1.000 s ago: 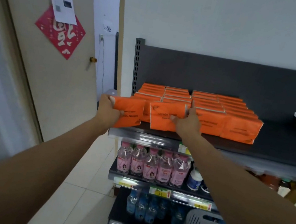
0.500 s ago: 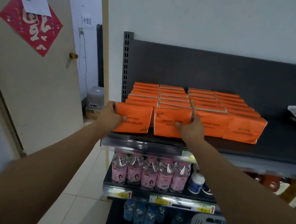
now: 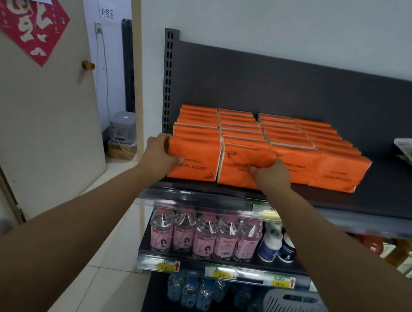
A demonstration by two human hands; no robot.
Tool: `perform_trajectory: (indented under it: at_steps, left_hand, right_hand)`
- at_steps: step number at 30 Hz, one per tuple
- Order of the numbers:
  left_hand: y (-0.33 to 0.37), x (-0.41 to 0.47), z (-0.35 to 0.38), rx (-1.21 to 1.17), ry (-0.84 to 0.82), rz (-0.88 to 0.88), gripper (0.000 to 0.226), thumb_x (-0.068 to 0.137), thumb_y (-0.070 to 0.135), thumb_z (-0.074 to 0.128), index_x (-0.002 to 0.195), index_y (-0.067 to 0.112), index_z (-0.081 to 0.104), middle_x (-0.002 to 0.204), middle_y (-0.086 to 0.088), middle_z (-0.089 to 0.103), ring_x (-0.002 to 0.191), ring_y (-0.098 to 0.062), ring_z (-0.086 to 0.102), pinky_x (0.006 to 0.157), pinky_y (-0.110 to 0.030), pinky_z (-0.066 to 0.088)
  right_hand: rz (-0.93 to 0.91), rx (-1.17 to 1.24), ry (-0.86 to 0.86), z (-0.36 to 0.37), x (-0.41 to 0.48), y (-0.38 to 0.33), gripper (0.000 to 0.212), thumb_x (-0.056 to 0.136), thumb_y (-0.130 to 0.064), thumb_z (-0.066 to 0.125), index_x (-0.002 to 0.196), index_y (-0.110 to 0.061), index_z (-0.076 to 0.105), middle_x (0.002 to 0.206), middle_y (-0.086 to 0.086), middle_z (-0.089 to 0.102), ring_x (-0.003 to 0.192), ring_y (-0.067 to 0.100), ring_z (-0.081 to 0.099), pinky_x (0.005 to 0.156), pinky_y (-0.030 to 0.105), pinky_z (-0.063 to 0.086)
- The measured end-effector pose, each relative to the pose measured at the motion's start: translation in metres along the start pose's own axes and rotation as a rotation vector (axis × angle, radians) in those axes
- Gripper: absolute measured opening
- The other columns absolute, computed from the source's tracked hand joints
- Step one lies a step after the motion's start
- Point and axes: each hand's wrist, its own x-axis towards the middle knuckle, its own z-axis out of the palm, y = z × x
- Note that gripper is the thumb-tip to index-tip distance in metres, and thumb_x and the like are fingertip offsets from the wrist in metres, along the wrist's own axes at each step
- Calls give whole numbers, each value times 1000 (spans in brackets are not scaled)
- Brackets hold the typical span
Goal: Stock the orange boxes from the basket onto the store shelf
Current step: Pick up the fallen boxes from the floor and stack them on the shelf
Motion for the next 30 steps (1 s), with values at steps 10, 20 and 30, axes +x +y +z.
perform_trajectory:
  at_steps: [10, 20, 30]
  left_hand:
    - [8, 1, 11, 69, 23, 4, 67, 77, 13, 74, 133, 8, 39, 131, -15, 46, 117, -30, 53, 102, -50, 46]
    - [22, -17, 9, 236, 75, -10, 84, 77, 15, 76, 141, 7, 23, 142, -18, 28, 127, -35, 41, 105, -50, 41]
    - [66, -44, 10, 391, 260, 220, 58, 84, 20, 66, 134, 10, 39, 135, -13, 37, 125, -28, 40, 105, -44, 40]
  right_hand:
    - [-25, -123, 49, -7, -2, 0, 48, 90, -20, 62, 127, 3, 42, 125, 21, 56, 114, 37, 55, 77, 34, 42]
    - [-90, -115, 94, -15, -14, 1, 53, 83, -16, 69, 122, -1, 36, 123, 23, 53, 113, 40, 54, 94, 47, 47]
    - [-332, -132, 165, -36, -32, -13, 36, 90, -16, 58, 122, -3, 49, 124, 16, 54, 112, 33, 53, 92, 41, 46]
